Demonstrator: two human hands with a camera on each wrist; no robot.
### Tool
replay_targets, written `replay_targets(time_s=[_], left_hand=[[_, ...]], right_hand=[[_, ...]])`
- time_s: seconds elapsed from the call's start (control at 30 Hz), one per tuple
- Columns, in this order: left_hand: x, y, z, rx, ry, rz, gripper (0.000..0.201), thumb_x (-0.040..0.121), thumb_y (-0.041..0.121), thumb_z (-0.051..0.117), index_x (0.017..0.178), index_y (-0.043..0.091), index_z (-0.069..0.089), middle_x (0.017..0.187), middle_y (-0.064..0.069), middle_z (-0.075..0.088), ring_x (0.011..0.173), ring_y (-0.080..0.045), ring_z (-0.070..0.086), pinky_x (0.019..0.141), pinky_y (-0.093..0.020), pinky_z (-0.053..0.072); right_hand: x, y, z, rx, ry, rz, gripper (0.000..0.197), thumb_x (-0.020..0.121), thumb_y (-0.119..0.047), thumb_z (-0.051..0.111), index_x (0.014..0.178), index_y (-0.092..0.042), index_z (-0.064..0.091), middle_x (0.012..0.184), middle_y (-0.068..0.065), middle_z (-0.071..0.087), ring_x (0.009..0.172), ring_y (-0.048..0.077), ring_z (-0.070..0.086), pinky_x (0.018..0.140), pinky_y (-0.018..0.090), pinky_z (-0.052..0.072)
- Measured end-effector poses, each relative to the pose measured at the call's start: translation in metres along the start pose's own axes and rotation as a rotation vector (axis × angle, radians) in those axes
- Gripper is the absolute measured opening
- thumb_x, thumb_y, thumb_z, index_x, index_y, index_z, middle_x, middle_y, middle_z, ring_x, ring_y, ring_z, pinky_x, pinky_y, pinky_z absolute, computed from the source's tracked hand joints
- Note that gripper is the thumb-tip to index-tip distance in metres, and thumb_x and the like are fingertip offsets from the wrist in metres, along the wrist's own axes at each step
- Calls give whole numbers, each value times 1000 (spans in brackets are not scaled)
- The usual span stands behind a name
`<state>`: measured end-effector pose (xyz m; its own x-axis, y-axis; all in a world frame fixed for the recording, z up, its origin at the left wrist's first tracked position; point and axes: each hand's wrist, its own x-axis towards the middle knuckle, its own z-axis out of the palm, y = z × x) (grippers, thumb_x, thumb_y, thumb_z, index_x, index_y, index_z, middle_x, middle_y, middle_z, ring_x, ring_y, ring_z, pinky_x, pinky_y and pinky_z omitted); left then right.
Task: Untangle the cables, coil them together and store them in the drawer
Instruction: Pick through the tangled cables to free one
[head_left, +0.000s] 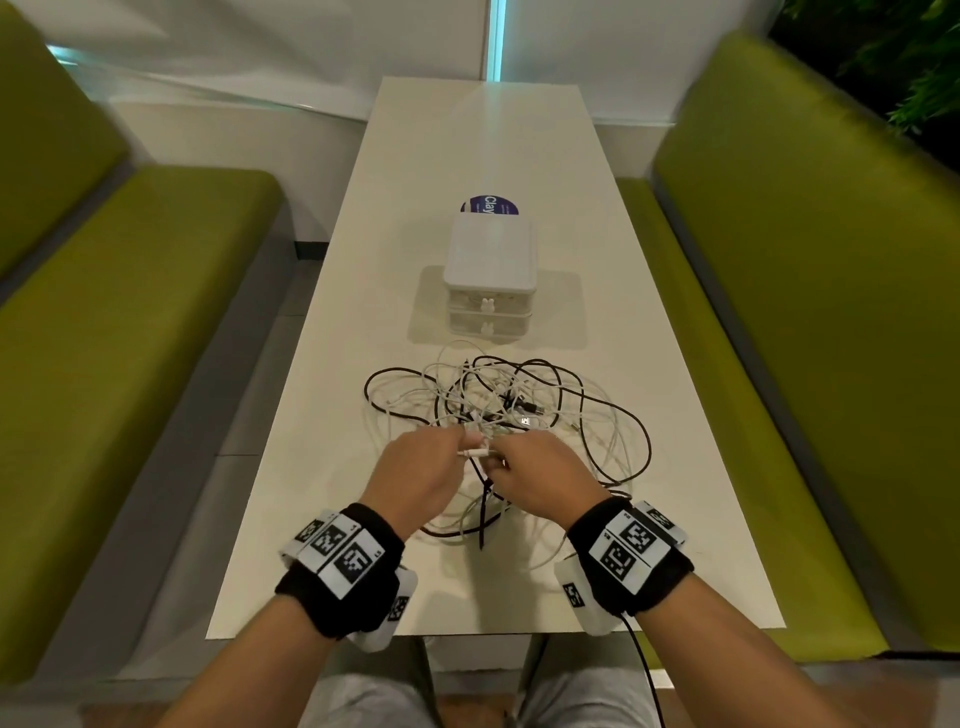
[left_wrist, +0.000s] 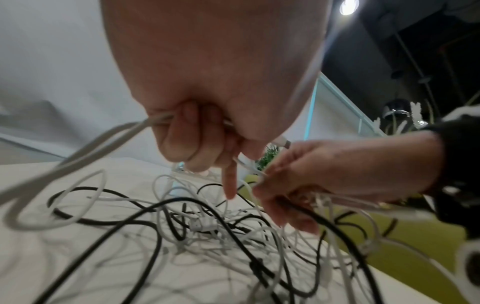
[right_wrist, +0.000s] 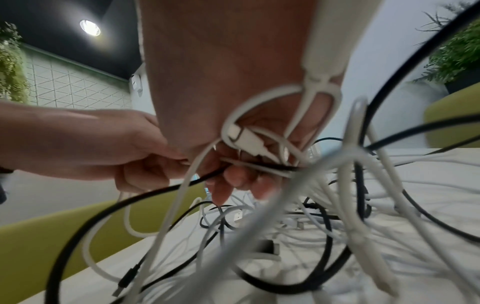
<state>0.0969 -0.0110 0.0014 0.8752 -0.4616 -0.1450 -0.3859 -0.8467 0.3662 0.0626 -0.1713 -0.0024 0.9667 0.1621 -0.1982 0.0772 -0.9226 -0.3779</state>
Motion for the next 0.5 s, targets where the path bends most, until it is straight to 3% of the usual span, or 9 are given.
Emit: replay_targets(time_s=[0.1,0.2,0.37,0.43,0.5], left_hand=[[4,-7,-14,-125,1,-27,23,88,13,50,102,16,68,114,8,71,105,-21,63,86,-36,49],[6,-17,-34,-205,119,-63,21,92,10,52,105,14,69,120,9,69,110,-18,62,88,-30,45],[7,-39,-47,-168,224,-166,29,89,2,46,104,15,68,121,2,67,113,-27,60,90,-38,47],[5,-34,-41,-119,236,-55,40,84,-5,43,110,17,64,120,3,63,107,-24,62,84,-39,48],[4,-23,-32,-170,173,121,53,81,-10,40,120,19,60,125,7,56,106,-13,62,82,-32,48]], right_hand=[[4,6,3,12,-6,24,26,95,-27,48,71,-19,52,68,1,56,67,24,51,58,31,35],[8,7,3,36,-1,24,41,98,-29,46,59,-22,38,59,-4,45,61,22,47,50,30,27],[9,8,3,67,-36,15,42,105,-39,34,72,-16,46,67,1,51,66,22,49,62,33,35],[10,5,4,45,-48,19,42,106,-40,30,76,-15,47,72,3,54,70,24,51,64,33,36],[11,2,5,31,-37,19,38,106,-39,31,80,-17,49,79,8,60,74,28,55,65,34,40]])
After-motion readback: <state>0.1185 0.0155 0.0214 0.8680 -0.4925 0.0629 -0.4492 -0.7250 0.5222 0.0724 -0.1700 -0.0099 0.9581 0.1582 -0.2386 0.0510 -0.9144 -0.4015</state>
